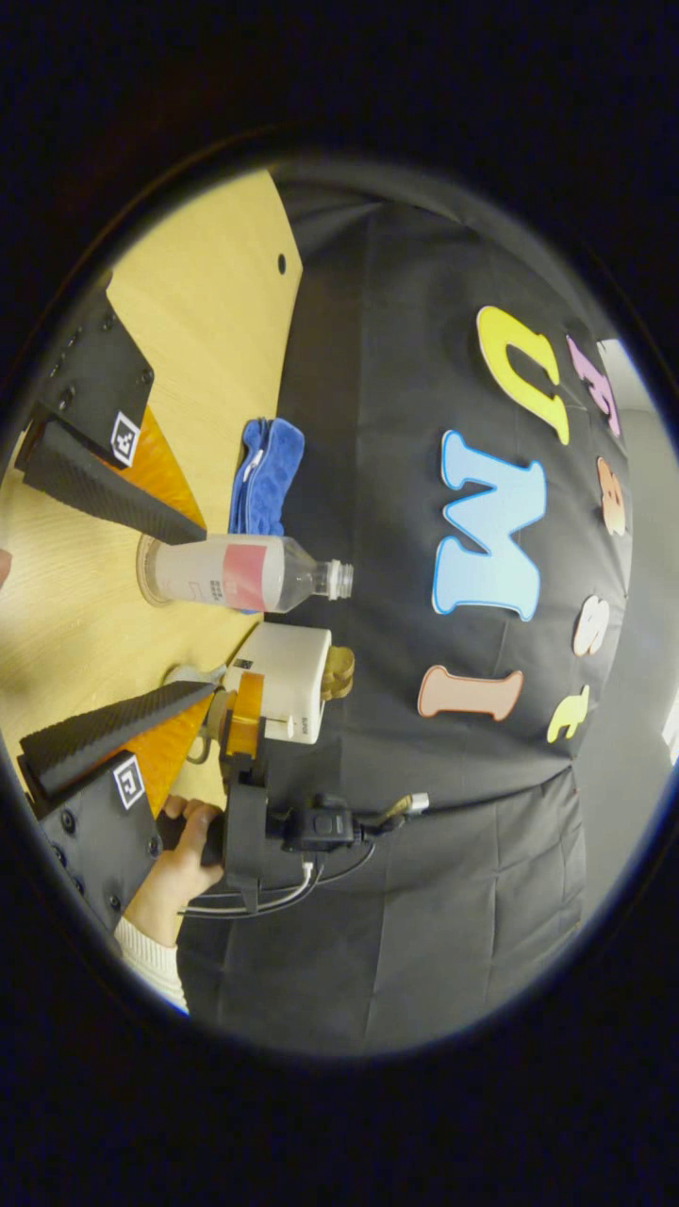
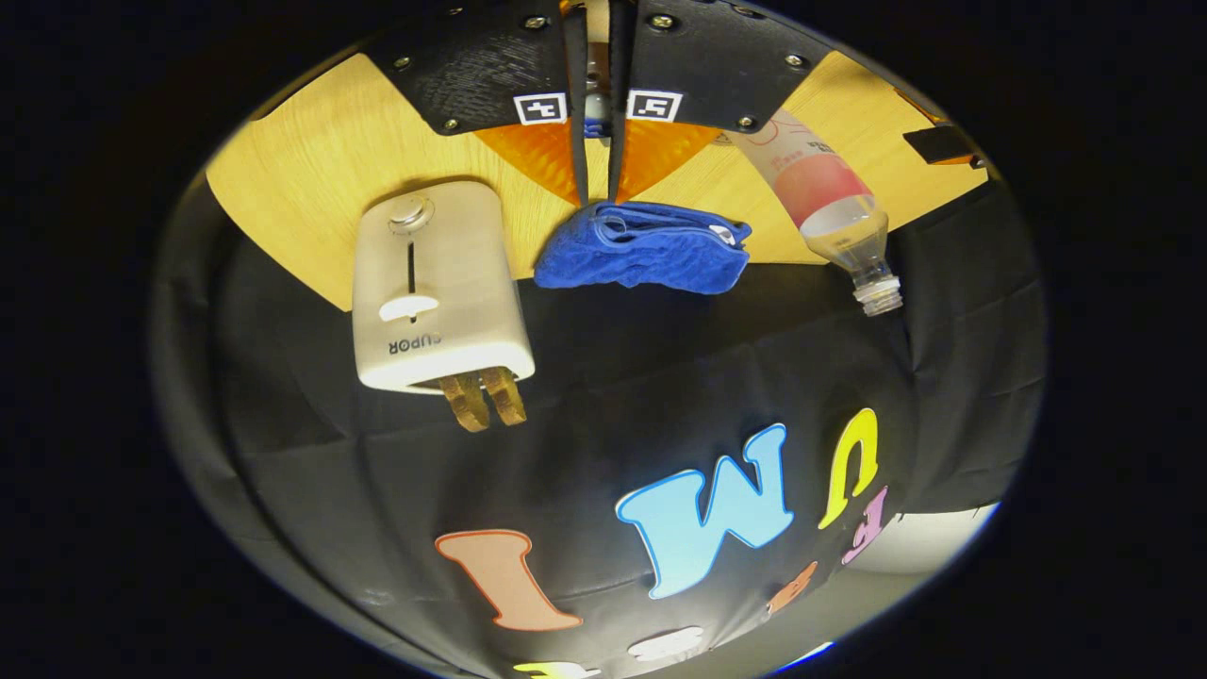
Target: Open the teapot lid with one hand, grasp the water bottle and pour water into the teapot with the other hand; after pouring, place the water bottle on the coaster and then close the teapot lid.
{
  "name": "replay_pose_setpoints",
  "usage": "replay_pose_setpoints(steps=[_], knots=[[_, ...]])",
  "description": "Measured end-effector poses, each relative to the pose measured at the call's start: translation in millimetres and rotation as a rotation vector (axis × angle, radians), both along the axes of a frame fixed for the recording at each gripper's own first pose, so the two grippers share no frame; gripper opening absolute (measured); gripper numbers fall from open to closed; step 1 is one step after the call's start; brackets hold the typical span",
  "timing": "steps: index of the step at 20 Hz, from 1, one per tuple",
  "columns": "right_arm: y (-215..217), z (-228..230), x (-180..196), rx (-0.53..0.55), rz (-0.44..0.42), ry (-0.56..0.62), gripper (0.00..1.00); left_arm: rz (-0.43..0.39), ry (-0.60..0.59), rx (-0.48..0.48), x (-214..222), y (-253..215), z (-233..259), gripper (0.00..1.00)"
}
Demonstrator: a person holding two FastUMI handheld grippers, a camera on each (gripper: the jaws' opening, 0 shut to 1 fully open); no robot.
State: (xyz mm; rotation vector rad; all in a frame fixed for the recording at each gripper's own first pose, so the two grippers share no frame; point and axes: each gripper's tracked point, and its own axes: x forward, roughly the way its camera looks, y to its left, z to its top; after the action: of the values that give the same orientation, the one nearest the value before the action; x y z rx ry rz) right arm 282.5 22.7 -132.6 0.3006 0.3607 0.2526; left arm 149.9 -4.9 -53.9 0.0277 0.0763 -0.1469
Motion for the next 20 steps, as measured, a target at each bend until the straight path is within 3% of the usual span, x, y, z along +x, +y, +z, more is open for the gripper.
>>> replay_pose_setpoints(steps=[8, 13, 17, 19, 20], knots=[[-9.3, -5.3, 11.4, 0.003, -0.045, -0.015, 0.09, -0.013, 0.001, -0.009, -1.5, -1.4, 1.6, 1.00], [-5.6, -11.1, 7.8, -0.035, -0.026, -0.031, 0.08, -0.006, -0.001, 0.011, -0.5, -0.6, 0.1, 1.00], [-8.9, -7.4, 2.2, -0.072, -0.035, -0.027, 0.24, -0.009, 0.004, 0.027, -0.2, -2.8, -1.7, 1.00], [-12.1, -0.2, -1.9, -0.076, -0.036, -0.024, 0.44, -0.009, -0.004, 0.028, -0.4, -2.2, 0.3, 1.00], [-16.1, 4.2, -5.5, -0.093, -0.050, -0.030, 0.69, -0.011, -0.009, 0.026, -1.3, -2.5, 1.2, 1.00]])
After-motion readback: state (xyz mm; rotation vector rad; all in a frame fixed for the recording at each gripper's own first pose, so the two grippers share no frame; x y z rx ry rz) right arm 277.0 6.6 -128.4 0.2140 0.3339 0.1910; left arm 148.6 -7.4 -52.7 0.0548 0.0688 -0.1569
